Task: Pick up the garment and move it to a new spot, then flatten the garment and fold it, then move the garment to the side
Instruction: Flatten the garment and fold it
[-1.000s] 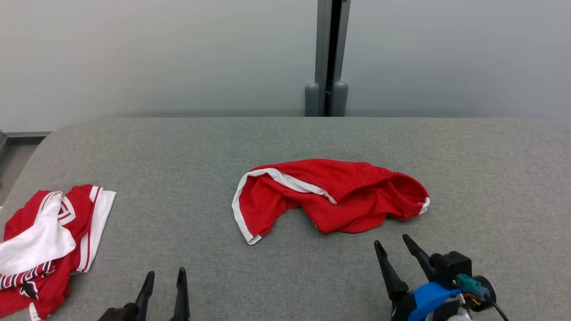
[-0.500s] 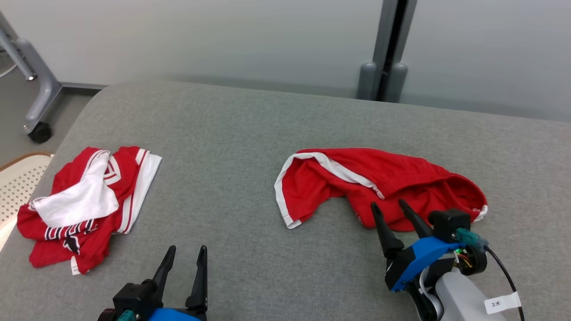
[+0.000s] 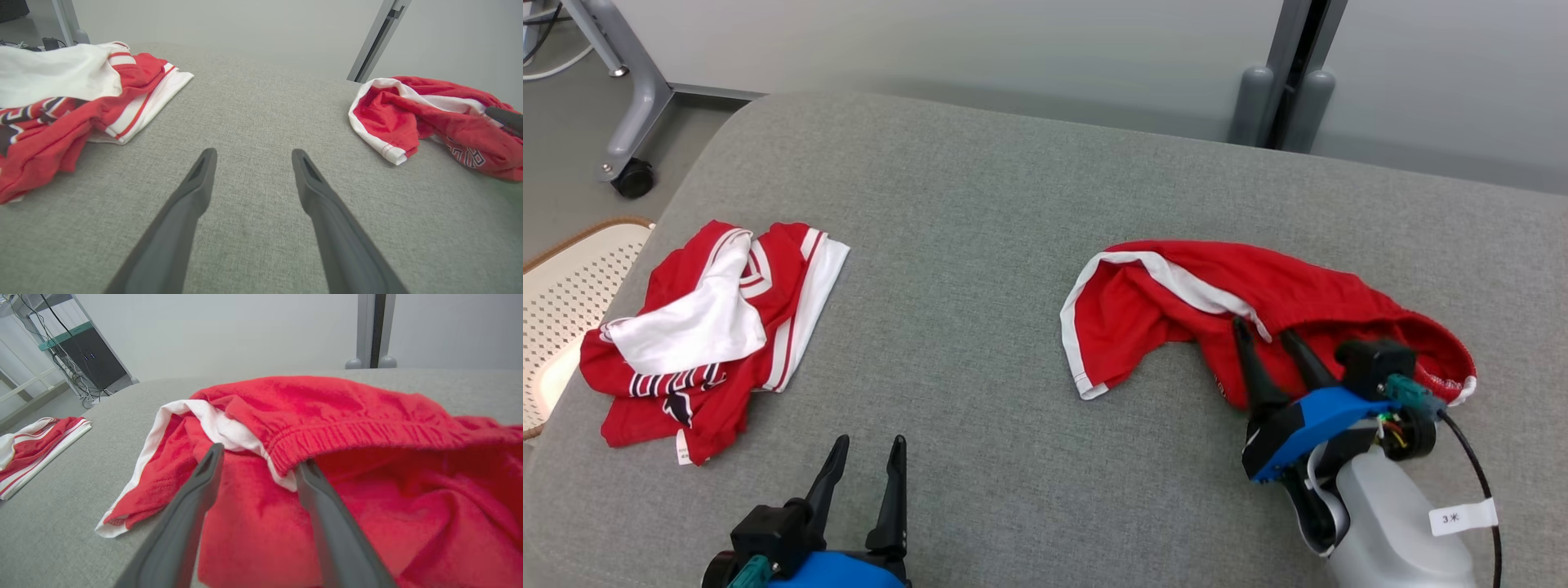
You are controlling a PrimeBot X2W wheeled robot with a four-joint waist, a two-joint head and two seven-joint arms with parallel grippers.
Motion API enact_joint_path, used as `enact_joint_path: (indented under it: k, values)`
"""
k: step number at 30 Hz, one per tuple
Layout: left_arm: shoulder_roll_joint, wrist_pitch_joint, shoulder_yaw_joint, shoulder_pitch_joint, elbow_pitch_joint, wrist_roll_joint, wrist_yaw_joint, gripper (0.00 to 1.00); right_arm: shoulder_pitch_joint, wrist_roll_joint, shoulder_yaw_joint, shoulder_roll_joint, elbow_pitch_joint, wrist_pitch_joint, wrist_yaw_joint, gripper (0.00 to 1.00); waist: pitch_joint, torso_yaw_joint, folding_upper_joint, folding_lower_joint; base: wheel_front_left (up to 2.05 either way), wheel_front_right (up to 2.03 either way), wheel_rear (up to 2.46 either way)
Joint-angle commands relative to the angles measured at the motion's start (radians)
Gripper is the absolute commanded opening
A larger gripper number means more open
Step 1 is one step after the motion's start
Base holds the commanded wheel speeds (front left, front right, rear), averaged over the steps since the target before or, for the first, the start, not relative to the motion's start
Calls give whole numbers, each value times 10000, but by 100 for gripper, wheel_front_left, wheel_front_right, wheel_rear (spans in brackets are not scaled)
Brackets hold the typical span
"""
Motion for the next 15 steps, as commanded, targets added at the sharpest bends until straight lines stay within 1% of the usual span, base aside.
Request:
enact_joint_path:
  k: [1,4,8,13,15]
  values:
    - [31,-26,-28,-191,15,-34,-28,100,-190,-62,4,-37,-129,-7,1,0,6,9,0,-1,0,0,0]
    - [-2,-26,-94,-225,51,-36,-28,100,-284,-66,96,-37,-607,-9,1,0,-34,86,0,-1,0,0,0]
    - [-24,-26,-185,-232,106,-71,-28,100,-837,240,630,-34,-1703,-7,1,0,-213,233,0,-1,0,0,0]
    - [-36,-26,-293,8,264,-50,-28,100,-2145,1283,1534,-31,-2957,-9,1,0,-704,545,0,-1,0,0,0]
    - [-31,-26,-255,108,321,-29,-28,100,-2634,1912,1852,-33,-3302,-7,1,0,-923,647,0,-1,0,0,0]
